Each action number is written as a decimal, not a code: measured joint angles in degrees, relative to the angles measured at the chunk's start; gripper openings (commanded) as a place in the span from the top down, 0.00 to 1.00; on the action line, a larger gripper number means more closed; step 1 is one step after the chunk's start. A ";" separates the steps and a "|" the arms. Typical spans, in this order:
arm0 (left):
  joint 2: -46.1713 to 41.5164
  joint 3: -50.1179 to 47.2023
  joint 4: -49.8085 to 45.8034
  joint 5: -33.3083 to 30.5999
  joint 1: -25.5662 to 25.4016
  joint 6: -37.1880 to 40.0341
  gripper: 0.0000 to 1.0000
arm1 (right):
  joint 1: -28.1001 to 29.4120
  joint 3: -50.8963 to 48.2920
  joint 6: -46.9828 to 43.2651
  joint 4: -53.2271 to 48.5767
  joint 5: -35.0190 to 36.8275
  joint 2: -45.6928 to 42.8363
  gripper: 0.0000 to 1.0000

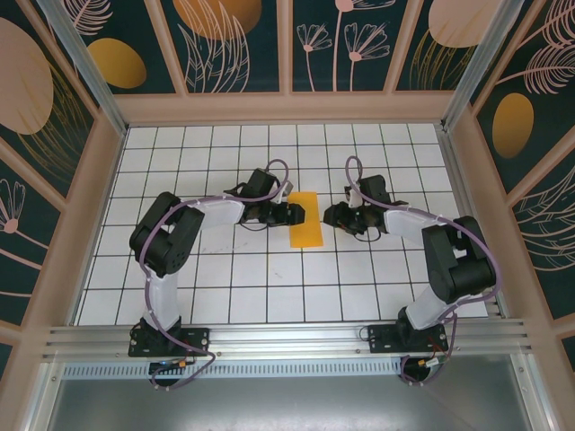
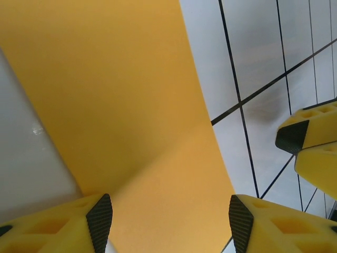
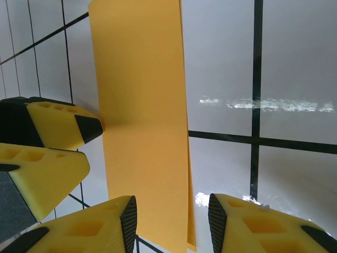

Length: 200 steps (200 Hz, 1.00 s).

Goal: Fold a paper plane with a square sheet of paper (fold left side to right side)
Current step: Hold the square sheet of paper at the center of the table, then fold the triangle a second time at the center of the table.

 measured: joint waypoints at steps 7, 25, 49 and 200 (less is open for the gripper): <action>0.17 0.00 -0.04 0.00 0.00 0.00 0.37 | 0.00 0.31 -0.11 -0.42 0.26 0.37 0.56; 0.31 0.00 -0.02 -0.02 0.00 0.22 0.37 | 0.00 1.01 -0.33 -1.09 0.57 1.31 0.55; 0.31 0.00 -0.20 -0.39 0.00 0.76 0.37 | 0.00 2.10 -0.37 -2.16 0.31 2.58 0.55; 0.28 -0.13 0.02 -0.42 0.00 1.25 0.36 | 1.01 7.41 2.86 -1.68 -6.58 11.82 0.60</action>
